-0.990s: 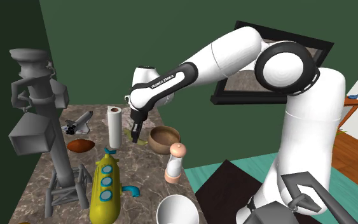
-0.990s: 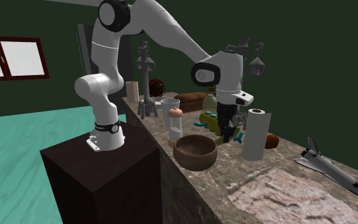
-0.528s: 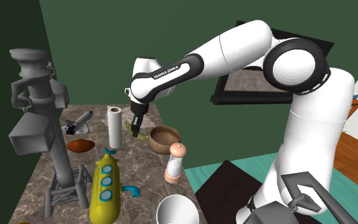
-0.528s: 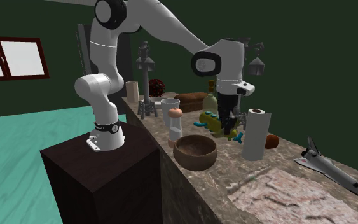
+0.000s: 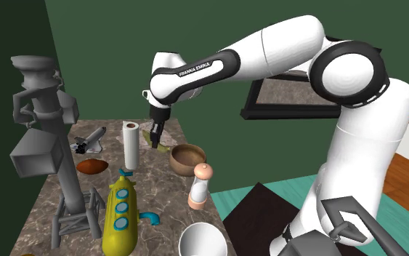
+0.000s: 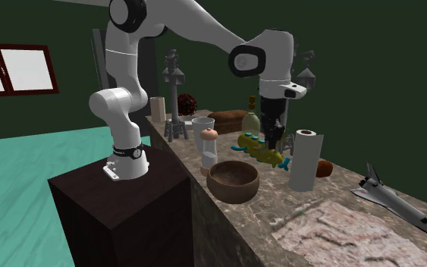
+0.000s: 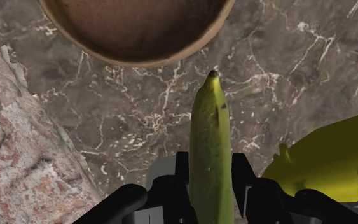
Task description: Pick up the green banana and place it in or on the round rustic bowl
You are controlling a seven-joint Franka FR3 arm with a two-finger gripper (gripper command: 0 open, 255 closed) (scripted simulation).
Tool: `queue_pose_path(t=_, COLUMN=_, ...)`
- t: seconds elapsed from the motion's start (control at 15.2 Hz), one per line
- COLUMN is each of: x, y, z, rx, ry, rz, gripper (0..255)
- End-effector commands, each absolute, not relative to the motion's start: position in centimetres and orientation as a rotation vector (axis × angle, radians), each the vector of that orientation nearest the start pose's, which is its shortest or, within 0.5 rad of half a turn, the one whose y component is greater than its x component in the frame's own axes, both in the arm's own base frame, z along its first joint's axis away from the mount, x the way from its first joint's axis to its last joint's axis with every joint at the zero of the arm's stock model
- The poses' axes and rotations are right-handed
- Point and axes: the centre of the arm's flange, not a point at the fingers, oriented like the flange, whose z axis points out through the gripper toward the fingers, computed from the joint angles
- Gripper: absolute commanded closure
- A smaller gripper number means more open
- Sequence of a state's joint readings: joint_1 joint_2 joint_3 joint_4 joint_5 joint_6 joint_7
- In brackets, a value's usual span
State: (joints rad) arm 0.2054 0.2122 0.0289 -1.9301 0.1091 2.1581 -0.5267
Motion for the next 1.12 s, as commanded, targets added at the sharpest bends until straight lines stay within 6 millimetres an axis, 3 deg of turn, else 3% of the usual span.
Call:
queue_pose_path(t=0.0, x=58.7, y=14.4, z=39.2, rx=-2.862, ry=-1.046, rz=-0.045, gripper=255)
queue_pose_path(t=0.13, x=58.7, y=14.4, z=39.8, rx=-2.862, ry=-1.046, rz=-0.045, gripper=255)
queue_pose_path(t=0.79, x=52.0, y=3.1, z=39.7, rx=-2.862, ry=-1.046, rz=-0.045, gripper=255)
queue_pose_path(t=0.86, x=50.9, y=1.3, z=39.7, rx=-2.862, ry=-1.046, rz=-0.045, gripper=255)
queue_pose_path(t=1.06, x=50.9, y=1.3, z=38.1, rx=-2.862, ry=-1.046, rz=-0.045, gripper=255)
